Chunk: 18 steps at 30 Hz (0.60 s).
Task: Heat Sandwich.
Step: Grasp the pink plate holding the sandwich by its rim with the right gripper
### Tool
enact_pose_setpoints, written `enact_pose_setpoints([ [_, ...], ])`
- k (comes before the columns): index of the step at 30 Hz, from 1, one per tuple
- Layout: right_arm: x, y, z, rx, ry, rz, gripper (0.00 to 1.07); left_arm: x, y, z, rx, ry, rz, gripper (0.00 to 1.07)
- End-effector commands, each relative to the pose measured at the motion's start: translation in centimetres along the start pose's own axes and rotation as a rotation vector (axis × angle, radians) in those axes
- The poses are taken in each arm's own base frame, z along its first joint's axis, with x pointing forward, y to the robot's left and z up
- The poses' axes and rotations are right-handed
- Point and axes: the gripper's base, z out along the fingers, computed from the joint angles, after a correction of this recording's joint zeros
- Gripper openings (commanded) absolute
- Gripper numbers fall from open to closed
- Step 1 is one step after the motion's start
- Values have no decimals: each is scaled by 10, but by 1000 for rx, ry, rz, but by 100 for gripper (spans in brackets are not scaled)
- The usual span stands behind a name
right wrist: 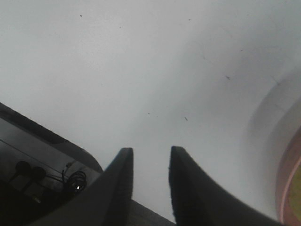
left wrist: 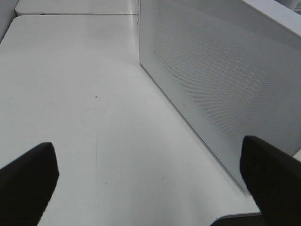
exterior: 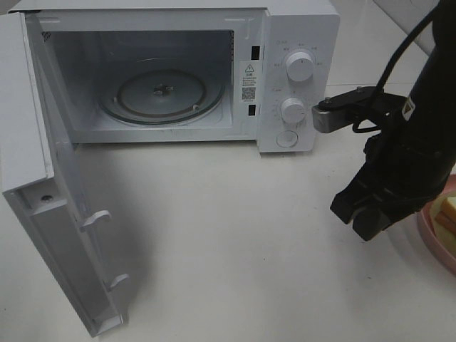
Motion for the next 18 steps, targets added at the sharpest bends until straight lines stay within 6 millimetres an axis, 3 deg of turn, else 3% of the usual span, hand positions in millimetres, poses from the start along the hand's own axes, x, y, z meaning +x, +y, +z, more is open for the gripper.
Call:
enact_pose_setpoints([
  [1, 4, -2, -10, 23, -22, -28, 60, 1, -1, -2, 11, -13, -3, 98],
  [2, 5, -4, -14, 45, -37, -45, 82, 1, -1, -2, 11, -13, -3, 98],
  [4, 6, -5, -14, 57, -34, -54, 99, 1, -1, -2, 11, -13, -3, 98],
  [6, 7, -5, -14, 60, -23, -62, 103, 1, -1, -2, 11, -13, -3, 98],
  [14, 10, -6, -14, 70, 12, -80, 101, 1, -1, -2, 11, -13, -3, 98],
  [18, 14, -21, -15, 79, 44, -33, 99, 1, -1, -2, 11, -13, -3, 98],
])
